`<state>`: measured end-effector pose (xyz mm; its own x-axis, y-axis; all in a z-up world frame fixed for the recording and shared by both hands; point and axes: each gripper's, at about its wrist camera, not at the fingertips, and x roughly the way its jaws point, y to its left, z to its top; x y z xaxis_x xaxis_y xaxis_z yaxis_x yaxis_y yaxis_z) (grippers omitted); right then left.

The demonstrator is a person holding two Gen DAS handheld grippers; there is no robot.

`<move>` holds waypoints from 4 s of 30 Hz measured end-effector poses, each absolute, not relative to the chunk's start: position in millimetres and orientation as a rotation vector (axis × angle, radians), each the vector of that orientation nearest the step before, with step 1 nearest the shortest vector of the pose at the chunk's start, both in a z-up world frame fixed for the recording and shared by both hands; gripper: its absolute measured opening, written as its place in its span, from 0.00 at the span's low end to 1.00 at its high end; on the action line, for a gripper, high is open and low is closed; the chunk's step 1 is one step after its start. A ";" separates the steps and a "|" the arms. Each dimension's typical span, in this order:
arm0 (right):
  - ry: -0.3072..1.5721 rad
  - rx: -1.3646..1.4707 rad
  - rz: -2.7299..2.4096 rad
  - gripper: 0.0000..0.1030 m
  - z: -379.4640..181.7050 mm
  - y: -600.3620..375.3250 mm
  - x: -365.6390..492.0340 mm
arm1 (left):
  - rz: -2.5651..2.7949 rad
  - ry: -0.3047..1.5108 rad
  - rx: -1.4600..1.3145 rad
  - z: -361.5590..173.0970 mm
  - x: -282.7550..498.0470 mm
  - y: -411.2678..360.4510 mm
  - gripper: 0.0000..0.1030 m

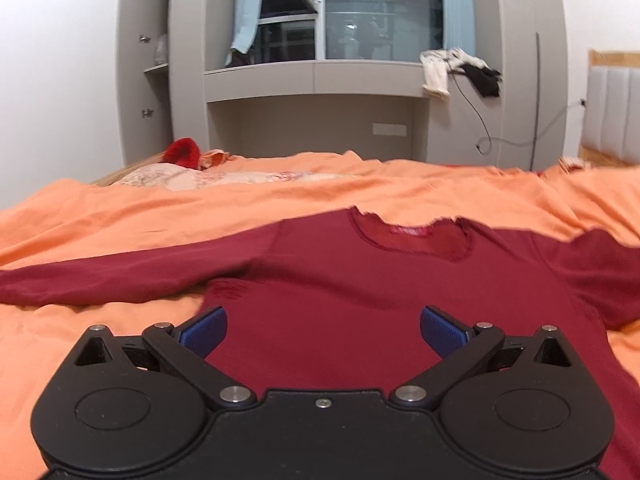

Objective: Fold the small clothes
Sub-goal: 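Lift the sleeve with the right gripper and fold it across the shirt body, then lay the sleeve on the shirt body and open the right gripper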

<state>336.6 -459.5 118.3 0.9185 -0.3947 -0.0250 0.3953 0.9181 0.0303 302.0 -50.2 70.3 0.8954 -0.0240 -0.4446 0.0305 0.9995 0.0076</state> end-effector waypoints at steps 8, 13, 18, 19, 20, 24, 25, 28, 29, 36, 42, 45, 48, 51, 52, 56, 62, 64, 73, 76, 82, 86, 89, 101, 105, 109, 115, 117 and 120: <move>0.010 -0.278 -0.205 0.04 127.1 -293.7 349.5 | 0.026 0.422 -0.122 87.5 301.7 -2.6 0.99; 0.063 -0.394 -0.025 0.04 105.2 -199.1 357.6 | 0.081 0.425 -0.190 90.9 307.2 24.3 0.99; 0.190 -0.545 0.134 0.04 59.2 -105.6 358.9 | 0.129 0.435 -0.274 93.3 311.1 51.9 0.99; 0.214 -0.575 0.160 0.04 48.2 -94.5 358.1 | 0.137 0.436 -0.294 93.6 311.5 57.7 0.99; 0.241 -0.608 0.188 0.04 39.0 -82.4 358.5 | 0.144 0.436 -0.309 93.1 311.1 61.5 0.99; 0.298 -0.713 0.267 0.04 1.9 -61.2 345.3 | 0.153 0.438 -0.357 94.2 312.2 74.7 0.99; 0.297 -0.732 0.275 0.04 -2.8 -60.5 340.7 | 0.153 0.440 -0.357 93.8 312.6 75.1 0.99; 0.299 -0.773 0.307 0.04 -10.9 -57.9 328.2 | 0.151 0.444 -0.352 91.1 311.9 72.2 0.99; 0.298 -0.779 0.315 0.04 -16.6 -63.5 321.5 | 0.149 0.447 -0.351 90.2 312.1 70.4 0.99; 0.314 -0.731 0.383 0.13 -19.2 -77.2 296.1 | 0.118 0.478 -0.329 83.8 315.7 61.3 0.99; 0.386 -0.491 0.479 0.48 15.1 -106.7 301.1 | 0.123 0.497 -0.337 80.7 320.0 61.3 0.99; 0.443 -0.278 0.540 0.58 33.6 -135.4 320.8 | 0.117 0.503 -0.337 80.3 321.2 60.7 0.99; 0.475 -0.170 0.580 0.61 38.2 -151.8 334.2 | 0.116 0.514 -0.333 79.3 323.1 59.7 0.99; 0.506 -0.152 0.613 0.62 34.2 -152.1 346.4 | 0.112 0.521 -0.337 79.2 324.8 60.3 0.99; 0.518 -0.146 0.617 0.62 32.3 -151.5 349.7 | 0.112 0.523 -0.334 79.2 325.5 59.9 0.99; 0.546 -0.267 0.658 0.21 25.9 -140.1 340.5 | 0.107 0.522 -0.316 79.2 326.2 57.9 0.99; 0.442 -0.544 0.655 0.12 19.9 -131.6 285.3 | 0.090 0.531 -0.301 77.3 327.6 52.1 1.00; 0.444 -0.558 0.665 0.12 16.9 -131.9 275.3 | 0.080 0.532 -0.287 75.8 327.1 48.1 0.99; 0.381 -0.393 0.552 0.75 35.6 -187.6 243.3 | 0.005 0.581 -0.164 59.7 326.8 17.9 1.00; 0.338 -0.354 0.444 0.81 48.9 -220.7 238.9 | -0.020 0.592 -0.129 54.8 323.5 6.8 0.99; 0.327 -0.274 0.108 0.87 57.7 -292.3 245.2 | -0.069 0.607 -0.026 42.6 315.6 -16.6 0.99; 0.417 -0.028 0.041 0.86 47.1 -354.7 261.9 | -0.055 0.658 0.035 28.4 316.7 -24.9 1.00; 0.455 0.193 0.015 0.82 36.2 -392.5 282.5 | -0.053 0.654 0.063 25.8 313.2 -27.5 1.00; 0.515 0.401 -0.013 0.07 16.6 -426.1 311.1 | -0.078 0.659 0.091 22.6 309.9 -27.9 1.00; 0.490 0.386 -0.054 0.00 28.4 -430.2 303.9 | -0.089 0.659 0.106 23.0 306.3 -28.5 1.00; 0.529 0.455 -0.079 0.00 14.0 -442.6 307.3 | -0.100 0.658 0.122 22.9 304.9 -28.6 1.00; 0.490 0.459 -0.061 0.17 17.3 -437.9 309.0 | -0.116 0.658 0.128 22.2 300.2 -27.8 1.00; 0.455 0.454 -0.058 0.41 22.7 -433.8 311.1 | -0.116 0.656 0.134 21.2 299.2 -28.2 1.00; 0.420 0.394 -0.017 0.47 32.9 -422.2 326.3 | -0.114 0.653 0.148 19.8 299.2 -29.9 1.00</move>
<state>326.3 -422.2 32.9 0.9141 0.0640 -0.4005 0.0969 0.9244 0.3689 299.2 -29.9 19.8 0.7883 -0.0594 -0.6124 0.1522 0.9832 0.1005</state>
